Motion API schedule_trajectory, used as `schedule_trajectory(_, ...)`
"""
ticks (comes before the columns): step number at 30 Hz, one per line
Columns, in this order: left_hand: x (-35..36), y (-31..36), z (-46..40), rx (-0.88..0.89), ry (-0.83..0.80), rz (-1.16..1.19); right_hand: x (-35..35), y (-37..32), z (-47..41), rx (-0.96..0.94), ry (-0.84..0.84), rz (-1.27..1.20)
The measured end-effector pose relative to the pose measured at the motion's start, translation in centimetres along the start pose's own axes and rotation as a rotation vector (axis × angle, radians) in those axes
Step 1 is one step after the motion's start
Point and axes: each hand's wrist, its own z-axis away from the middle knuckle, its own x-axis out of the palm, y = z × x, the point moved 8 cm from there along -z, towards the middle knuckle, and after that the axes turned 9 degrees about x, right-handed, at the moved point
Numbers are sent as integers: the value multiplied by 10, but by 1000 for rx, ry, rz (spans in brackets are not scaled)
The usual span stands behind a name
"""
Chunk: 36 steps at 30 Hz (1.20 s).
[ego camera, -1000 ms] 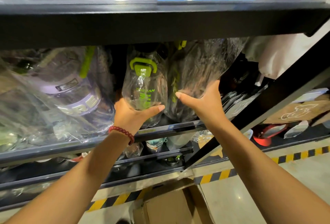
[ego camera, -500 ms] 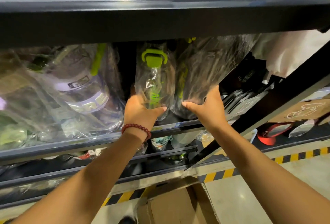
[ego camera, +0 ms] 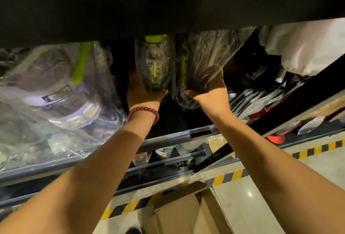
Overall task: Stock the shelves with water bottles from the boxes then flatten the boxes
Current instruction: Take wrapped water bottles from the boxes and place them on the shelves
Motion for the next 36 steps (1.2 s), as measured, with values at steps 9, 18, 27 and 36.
schedule_trajectory(9,-11,16,-22,199,190,64,6,-7,-21,-127,27,-45)
schedule_trajectory(18,-11,22,-24,228,162,61,8,-5,-26,-146,32,-33)
schedule_trajectory(27,-9,5,39,-22,-191,-198,-15,-24,33,62,91,139)
schedule_trajectory(36,-47,54,157,601,-426,-760,-36,-43,186,-42,57,798)
